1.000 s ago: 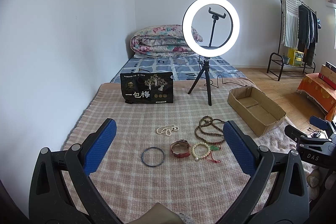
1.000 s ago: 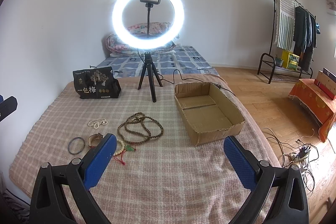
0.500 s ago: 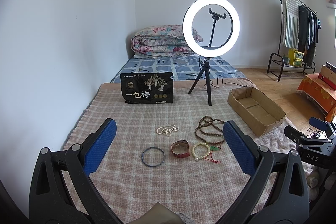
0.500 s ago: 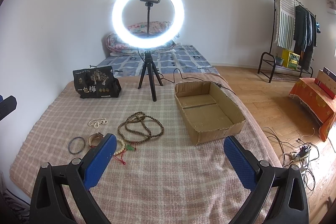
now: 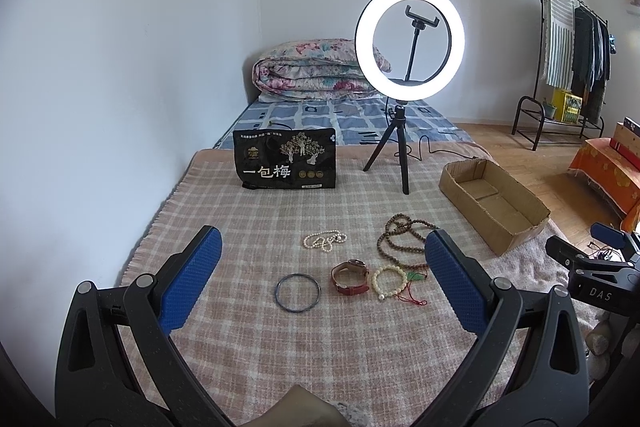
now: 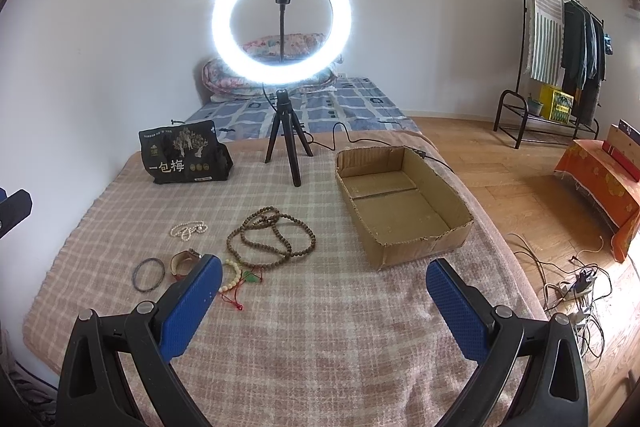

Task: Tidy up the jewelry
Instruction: 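Move the left tool toward the brown-strap watch while the right tool approaches the brown bead necklace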

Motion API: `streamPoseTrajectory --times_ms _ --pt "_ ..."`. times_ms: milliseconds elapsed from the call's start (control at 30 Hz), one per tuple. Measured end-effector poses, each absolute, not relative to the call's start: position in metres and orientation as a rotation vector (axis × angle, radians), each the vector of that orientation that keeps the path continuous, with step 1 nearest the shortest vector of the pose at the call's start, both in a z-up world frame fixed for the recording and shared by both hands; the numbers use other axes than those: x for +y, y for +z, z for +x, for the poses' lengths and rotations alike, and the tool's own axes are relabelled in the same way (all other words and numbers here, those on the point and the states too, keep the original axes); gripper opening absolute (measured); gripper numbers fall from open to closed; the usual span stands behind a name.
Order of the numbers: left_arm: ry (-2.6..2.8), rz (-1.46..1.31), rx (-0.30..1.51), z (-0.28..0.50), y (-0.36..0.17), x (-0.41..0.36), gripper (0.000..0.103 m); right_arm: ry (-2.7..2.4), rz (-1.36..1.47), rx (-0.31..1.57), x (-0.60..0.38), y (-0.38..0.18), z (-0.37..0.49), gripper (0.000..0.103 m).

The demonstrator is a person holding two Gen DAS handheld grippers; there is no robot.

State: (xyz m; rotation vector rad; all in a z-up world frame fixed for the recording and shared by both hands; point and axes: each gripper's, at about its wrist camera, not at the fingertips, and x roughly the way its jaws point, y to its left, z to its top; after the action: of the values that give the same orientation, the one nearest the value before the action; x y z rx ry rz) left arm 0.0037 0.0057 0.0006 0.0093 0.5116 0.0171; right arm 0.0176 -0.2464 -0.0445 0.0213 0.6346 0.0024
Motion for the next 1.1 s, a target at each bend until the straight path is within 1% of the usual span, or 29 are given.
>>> streamPoseTrajectory --times_ms 267,433,633,800,867,933,967,1100 --pt "0.043 0.01 0.558 0.014 -0.013 0.025 0.103 0.058 0.041 0.677 -0.236 -0.047 0.034 0.103" --pt "0.06 -0.008 0.624 0.027 -0.026 0.047 0.103 0.092 0.029 0.715 -0.232 -0.054 0.05 0.103" --pt "0.063 -0.039 0.693 0.051 -0.037 0.073 0.103 0.07 -0.077 0.726 -0.233 -0.061 0.083 0.103" --pt "0.043 -0.037 0.742 0.075 -0.044 0.082 0.102 0.108 -0.071 0.809 -0.236 -0.074 0.122 0.103" --pt "0.029 -0.023 0.76 0.083 -0.048 0.08 0.095 0.12 -0.058 0.837 -0.237 -0.079 0.137 0.103" --pt "0.005 -0.011 0.785 0.093 -0.055 0.075 0.091 0.124 -0.043 0.859 -0.236 -0.087 0.151 0.103" --pt "-0.008 -0.006 0.802 0.097 -0.058 0.073 0.087 0.131 -0.038 0.869 -0.235 -0.09 0.158 0.103" --pt "-0.088 0.016 0.878 0.117 -0.076 0.058 0.075 0.162 -0.007 0.921 -0.227 -0.108 0.186 0.102"
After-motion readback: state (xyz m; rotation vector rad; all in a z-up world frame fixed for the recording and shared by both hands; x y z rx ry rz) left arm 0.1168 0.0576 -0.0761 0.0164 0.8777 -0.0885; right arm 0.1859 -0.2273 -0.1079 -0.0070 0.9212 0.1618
